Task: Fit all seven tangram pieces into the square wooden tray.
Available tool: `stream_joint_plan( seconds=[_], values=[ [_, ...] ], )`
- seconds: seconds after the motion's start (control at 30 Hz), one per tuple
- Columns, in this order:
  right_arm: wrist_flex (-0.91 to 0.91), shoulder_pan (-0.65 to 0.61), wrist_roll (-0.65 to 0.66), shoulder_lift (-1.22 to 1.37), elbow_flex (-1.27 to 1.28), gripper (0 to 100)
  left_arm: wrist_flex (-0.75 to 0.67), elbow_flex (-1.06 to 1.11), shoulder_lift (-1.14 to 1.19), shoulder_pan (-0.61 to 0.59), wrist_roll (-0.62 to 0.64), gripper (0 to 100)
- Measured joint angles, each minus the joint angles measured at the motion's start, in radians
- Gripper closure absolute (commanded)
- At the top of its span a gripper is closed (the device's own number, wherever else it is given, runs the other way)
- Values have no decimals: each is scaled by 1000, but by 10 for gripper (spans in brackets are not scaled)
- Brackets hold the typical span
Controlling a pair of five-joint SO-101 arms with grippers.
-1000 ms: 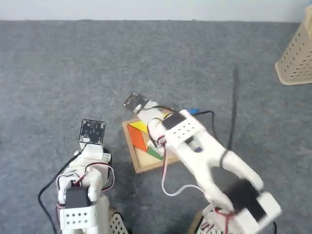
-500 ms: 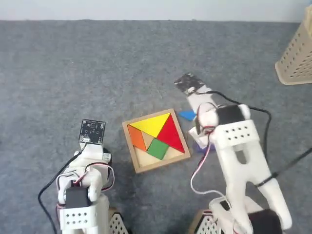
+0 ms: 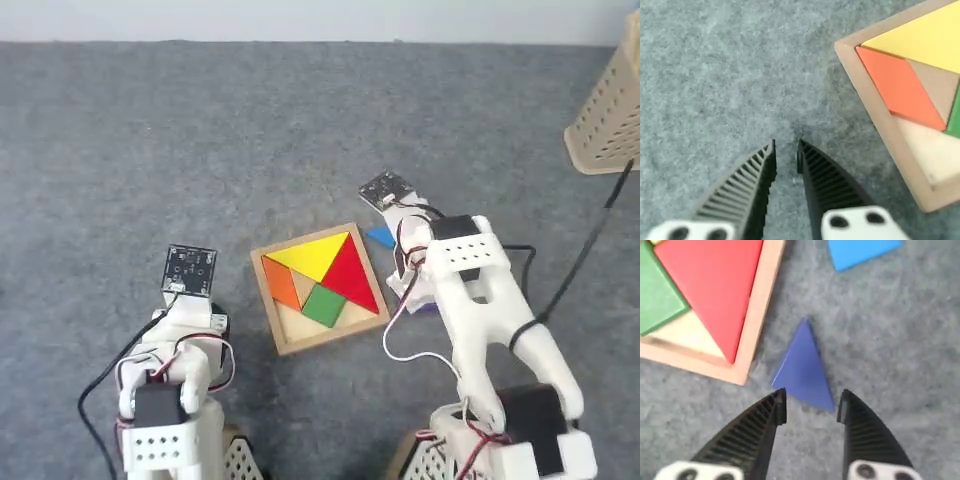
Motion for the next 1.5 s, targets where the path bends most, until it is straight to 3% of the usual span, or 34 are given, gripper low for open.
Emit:
stream_joint_plan(
  seconds=[0.37, 0.6, 0.9, 1.17, 1.5],
  values=[
    [-109, -2, 3, 157, 29, 816, 0, 0, 0, 0, 0, 929],
    [-118, 5, 3, 176, 11, 931, 0, 0, 0, 0, 0, 929],
    [-124, 6, 0, 176, 11, 857, 0, 0, 0, 0, 0, 929],
    [-126, 135, -160, 198, -21, 855, 0, 0, 0, 0, 0, 929],
    [-126, 87, -192, 52, 38, 854, 0, 0, 0, 0, 0, 929]
  ],
)
